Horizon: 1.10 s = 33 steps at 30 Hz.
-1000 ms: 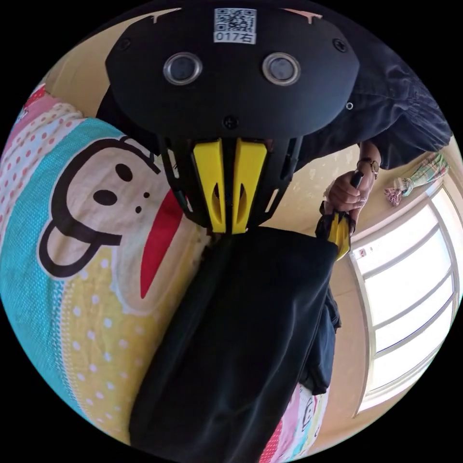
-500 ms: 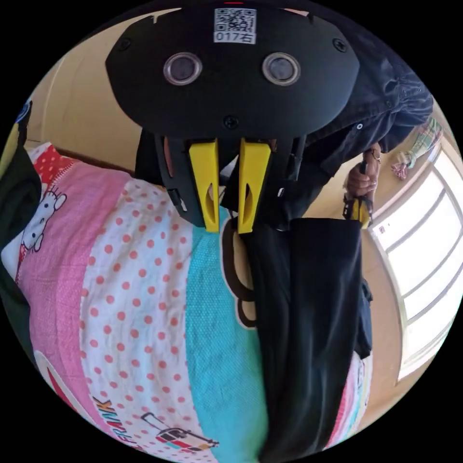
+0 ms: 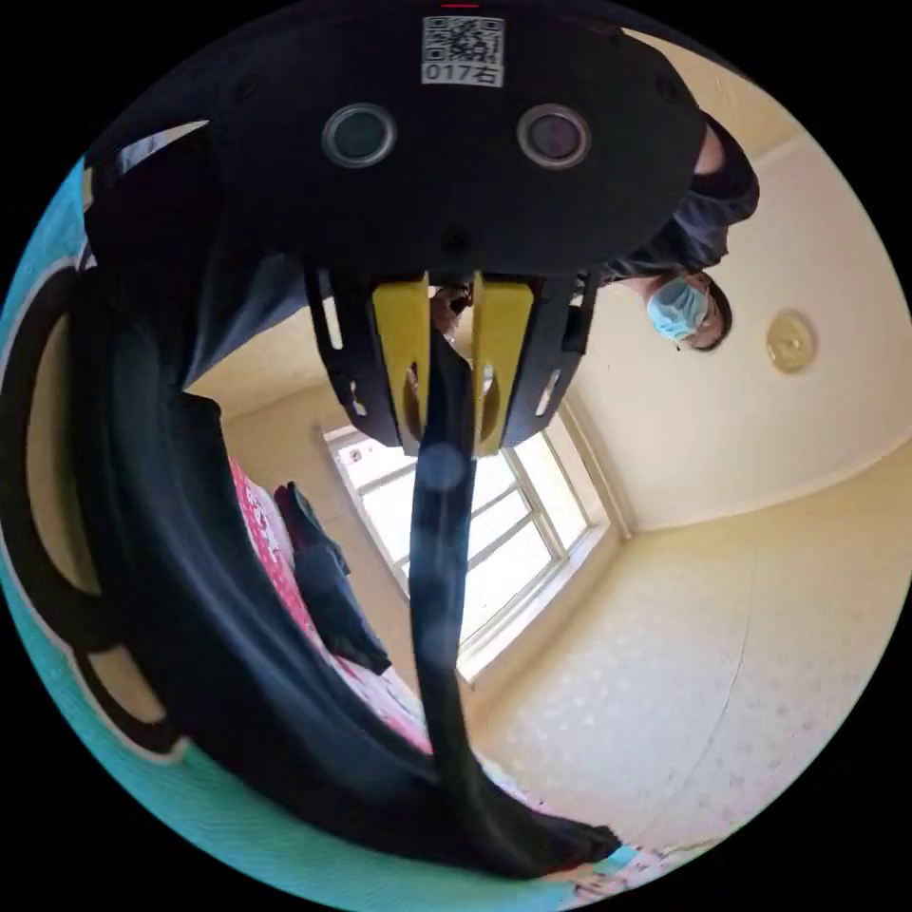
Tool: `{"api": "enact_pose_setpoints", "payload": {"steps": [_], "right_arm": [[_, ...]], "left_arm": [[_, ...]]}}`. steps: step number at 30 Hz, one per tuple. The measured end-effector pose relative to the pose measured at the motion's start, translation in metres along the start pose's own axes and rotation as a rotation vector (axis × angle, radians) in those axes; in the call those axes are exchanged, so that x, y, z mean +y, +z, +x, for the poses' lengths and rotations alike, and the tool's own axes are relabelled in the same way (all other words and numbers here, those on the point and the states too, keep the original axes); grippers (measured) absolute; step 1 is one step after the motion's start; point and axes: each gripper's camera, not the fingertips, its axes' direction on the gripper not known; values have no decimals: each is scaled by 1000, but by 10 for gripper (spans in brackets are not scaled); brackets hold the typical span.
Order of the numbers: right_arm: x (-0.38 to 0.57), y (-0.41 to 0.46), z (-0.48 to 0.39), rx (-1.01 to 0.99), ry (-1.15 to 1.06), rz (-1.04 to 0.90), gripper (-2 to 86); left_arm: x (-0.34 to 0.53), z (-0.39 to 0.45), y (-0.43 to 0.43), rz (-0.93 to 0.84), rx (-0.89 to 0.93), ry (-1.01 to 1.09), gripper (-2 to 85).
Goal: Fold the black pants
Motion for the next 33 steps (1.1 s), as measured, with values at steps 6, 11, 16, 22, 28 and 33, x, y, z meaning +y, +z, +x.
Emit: {"api": "enact_pose_setpoints", "payload": {"steps": [6,11,16,22,28,33], "right_arm": [[20,-13,-75,622,-65,-100,31],[9,-34,-23,990,238,-211,44],[14,-8,11,1329,324,-353,70],[38,10,30,1328,417,-361,54],[22,42,23,1330,423,-396,46],[-25,64,1,1325,379,-310,47]], "left_arm": [[10,-41,-16,-72,-527,69,-7],[13,-98,-19,-81,-788,5,-8],[-2,-104,-6,-68,-654,117,29],[-67,-76,65,-204,-872,348,82],[-126,-78,121,-201,-1131,516,93],[-152,-103,134,-243,-1111,564,100]]}}
